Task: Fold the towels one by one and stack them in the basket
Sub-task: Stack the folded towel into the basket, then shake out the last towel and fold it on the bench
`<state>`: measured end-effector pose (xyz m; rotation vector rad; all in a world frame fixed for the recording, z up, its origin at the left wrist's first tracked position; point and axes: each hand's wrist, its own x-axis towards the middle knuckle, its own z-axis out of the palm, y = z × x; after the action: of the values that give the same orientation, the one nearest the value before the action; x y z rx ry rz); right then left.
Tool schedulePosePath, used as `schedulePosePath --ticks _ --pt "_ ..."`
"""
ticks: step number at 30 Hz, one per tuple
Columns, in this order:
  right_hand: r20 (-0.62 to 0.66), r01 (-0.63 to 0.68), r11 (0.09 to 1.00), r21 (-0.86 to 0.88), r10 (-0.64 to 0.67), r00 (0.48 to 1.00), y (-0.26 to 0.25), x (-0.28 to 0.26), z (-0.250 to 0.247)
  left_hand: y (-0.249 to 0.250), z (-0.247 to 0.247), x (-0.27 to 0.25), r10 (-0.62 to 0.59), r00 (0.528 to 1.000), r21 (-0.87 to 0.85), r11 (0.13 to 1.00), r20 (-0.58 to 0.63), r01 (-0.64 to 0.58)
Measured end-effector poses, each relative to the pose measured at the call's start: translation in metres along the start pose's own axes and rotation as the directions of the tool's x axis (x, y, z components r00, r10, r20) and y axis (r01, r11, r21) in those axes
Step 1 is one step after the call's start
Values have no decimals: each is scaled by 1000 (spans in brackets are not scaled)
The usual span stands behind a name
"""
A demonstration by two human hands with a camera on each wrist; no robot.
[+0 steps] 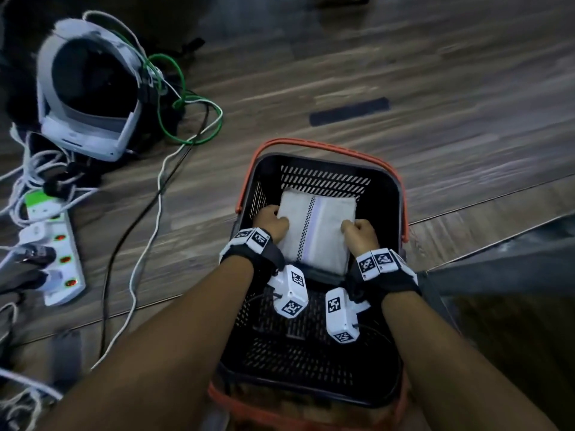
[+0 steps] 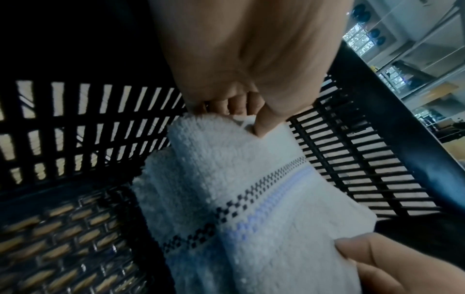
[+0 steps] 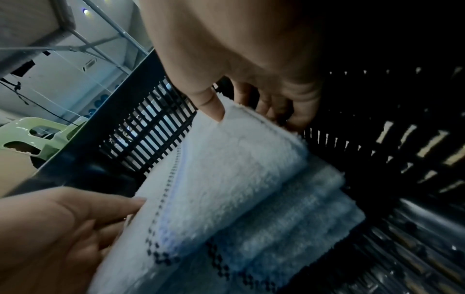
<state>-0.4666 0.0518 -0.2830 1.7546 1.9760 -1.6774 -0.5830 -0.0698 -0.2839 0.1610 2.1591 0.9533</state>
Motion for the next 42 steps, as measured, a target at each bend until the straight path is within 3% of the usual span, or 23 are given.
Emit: schedulePosePath --ticks 7,12,16,19,21,22,26,29,38,42 --pt "-125 73 996 41 -68 990 4 -2 7 -9 6 1 4 999 1 1000 -39 -4" --pt "-132 91 996 5 -89 987 7 1 11 -15 12 1 27 998 27 999 -59 -26" --pt "-205 152 985 -87 -167 964 7 3 18 -20 20 -2 189 970 108 979 -150 -174" --pt "-285 302 852 -427 -444 850 5 -8 30 -27 27 -6 413 892 331 880 -185 -339" --pt "-202 378 697 -610 -598 776 10 -9 40 -35 33 -2 472 872 446 814 -133 -373" --pt "-154 392 642 -658 -625 765 16 -7 45 -38 37 0 471 877 482 794 -100 -371" --pt "-102 356 596 -720 -598 795 41 10 56 -51 49 11 450 892 537 763 -40 -361" --pt "-92 372 575 -728 -621 779 47 15 58 -55 53 18 469 881 552 751 -59 -362" --pt "-121 415 620 -666 -638 760 56 23 63 -61 60 23 480 874 578 735 -76 -354" --pt "-85 391 621 -679 -595 799 55 22 60 -58 60 22 449 891 602 730 -66 -324"
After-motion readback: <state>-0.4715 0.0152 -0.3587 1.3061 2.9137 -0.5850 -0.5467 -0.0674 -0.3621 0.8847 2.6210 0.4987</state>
